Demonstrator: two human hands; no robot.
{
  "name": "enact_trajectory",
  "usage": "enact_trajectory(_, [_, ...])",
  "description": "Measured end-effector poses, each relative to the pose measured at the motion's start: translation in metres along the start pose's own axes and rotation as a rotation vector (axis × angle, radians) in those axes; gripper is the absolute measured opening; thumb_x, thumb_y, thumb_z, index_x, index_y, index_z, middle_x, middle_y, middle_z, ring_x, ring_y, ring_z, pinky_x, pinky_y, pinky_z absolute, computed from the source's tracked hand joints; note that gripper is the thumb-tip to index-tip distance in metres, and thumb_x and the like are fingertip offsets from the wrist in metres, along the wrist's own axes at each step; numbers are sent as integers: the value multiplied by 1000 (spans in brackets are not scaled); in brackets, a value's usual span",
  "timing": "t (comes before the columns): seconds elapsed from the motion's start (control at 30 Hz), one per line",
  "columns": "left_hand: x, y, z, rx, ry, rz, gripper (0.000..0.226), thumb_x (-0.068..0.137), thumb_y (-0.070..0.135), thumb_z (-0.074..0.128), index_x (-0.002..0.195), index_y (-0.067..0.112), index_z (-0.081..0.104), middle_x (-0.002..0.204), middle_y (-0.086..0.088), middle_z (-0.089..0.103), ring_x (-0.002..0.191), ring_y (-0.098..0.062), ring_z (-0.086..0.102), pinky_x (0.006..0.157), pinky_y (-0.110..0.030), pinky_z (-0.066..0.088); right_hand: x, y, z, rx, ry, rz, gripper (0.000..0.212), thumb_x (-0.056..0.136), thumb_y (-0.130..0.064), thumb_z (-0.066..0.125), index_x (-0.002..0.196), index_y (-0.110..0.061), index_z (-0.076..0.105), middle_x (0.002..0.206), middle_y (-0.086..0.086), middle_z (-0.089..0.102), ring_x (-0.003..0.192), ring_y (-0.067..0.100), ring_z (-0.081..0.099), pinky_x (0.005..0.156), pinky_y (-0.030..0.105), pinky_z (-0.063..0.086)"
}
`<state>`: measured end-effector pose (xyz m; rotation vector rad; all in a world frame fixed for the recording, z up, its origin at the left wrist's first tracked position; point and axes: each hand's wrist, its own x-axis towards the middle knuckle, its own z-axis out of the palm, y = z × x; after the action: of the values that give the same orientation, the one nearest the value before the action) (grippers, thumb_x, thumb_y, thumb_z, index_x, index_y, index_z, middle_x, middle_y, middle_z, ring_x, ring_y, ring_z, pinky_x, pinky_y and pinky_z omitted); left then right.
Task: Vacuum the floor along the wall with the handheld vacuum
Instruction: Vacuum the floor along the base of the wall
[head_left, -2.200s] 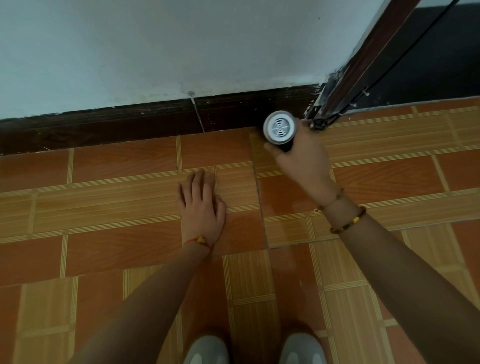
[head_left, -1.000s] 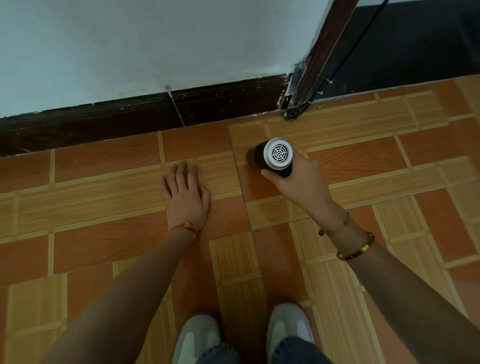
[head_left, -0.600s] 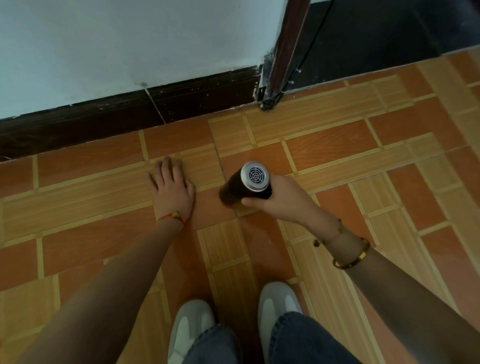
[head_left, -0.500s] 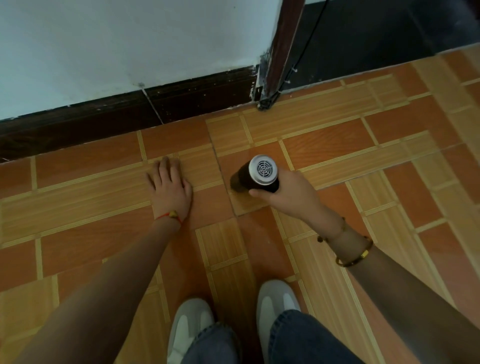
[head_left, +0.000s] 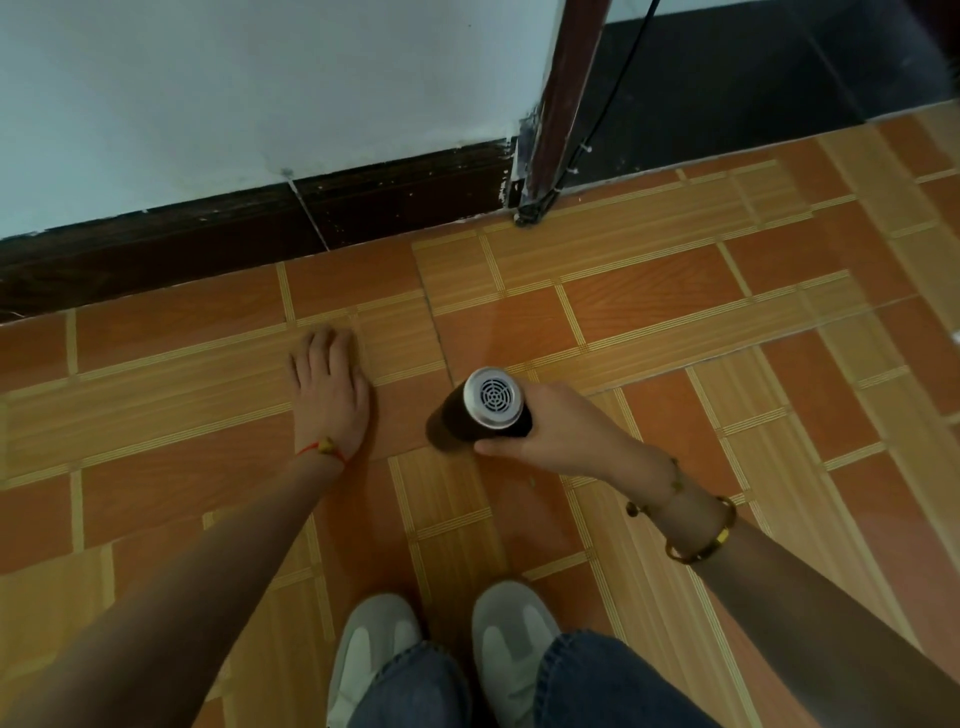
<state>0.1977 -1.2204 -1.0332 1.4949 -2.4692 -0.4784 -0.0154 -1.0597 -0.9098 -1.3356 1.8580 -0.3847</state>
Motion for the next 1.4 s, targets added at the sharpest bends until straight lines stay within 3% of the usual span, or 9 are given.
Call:
enact_trajectory(0.2, [-30,-20,-8,48,33,-12,47,95,16,46,142,11,41,150,-15,37,146,-35,23,121,-61,8,24,-9,0,27,125,27,54,80,-48,72,125,-23,56,110,-4,67,101,14,61,82,30,50])
enact_trajectory(0.4, [-47,-46,-20,54,113,-143,51,91,23,38,140,10,45,145,-17,43,138,-38,33,119,-60,15,63,-25,6,2,327,-1,68,80,-52,70,138,-24,46,118,-1,67,109,23,63,84,41,55])
enact_trajectory(0.67, [-54,-67,-22,13,153,-273,49,93,26,36,138,11,46,145,-16,43,135,-38,35,119,-58,16,98,-60,28,-46,154,-159,67,81,-50,70,138,-24,47,119,-3,67,108,16,62,86,33,53])
enact_trajectory(0.8, [-54,-67,-23,21,135,-280,50,94,29,36,140,13,45,147,-13,41,137,-36,33,121,-56,13,124,-66,25,-69,248,-140,62,82,-53,67,131,-19,54,110,-3,69,100,16,64,77,30,54])
enact_trajectory(1.0, [-52,-66,-25,26,122,-288,50,94,30,36,140,15,46,147,-11,42,138,-33,33,120,-56,14,172,-88,11,12,359,-167,65,83,-38,72,138,-14,46,127,4,63,117,19,58,87,17,42])
enact_trajectory(1.13, [-52,-66,-25,25,124,-284,50,94,30,36,140,15,46,147,-11,42,138,-32,32,121,-54,13,198,-109,21,-40,302,-219,66,82,-44,71,137,-17,46,125,4,64,115,23,60,93,33,50])
enact_trajectory(1.23, [-52,-67,-25,26,132,-278,50,94,29,38,140,14,47,147,-11,42,138,-32,33,121,-55,14,205,-120,28,-71,275,-233,66,81,-52,68,136,-24,45,123,1,66,112,25,62,89,43,54])
enact_trajectory(1.4, [-51,-66,-26,24,140,-275,48,94,28,39,139,14,48,147,-11,43,139,-31,33,121,-55,15,199,-106,20,-78,320,-196,67,83,-46,69,140,-19,44,125,3,64,115,24,60,90,32,50])
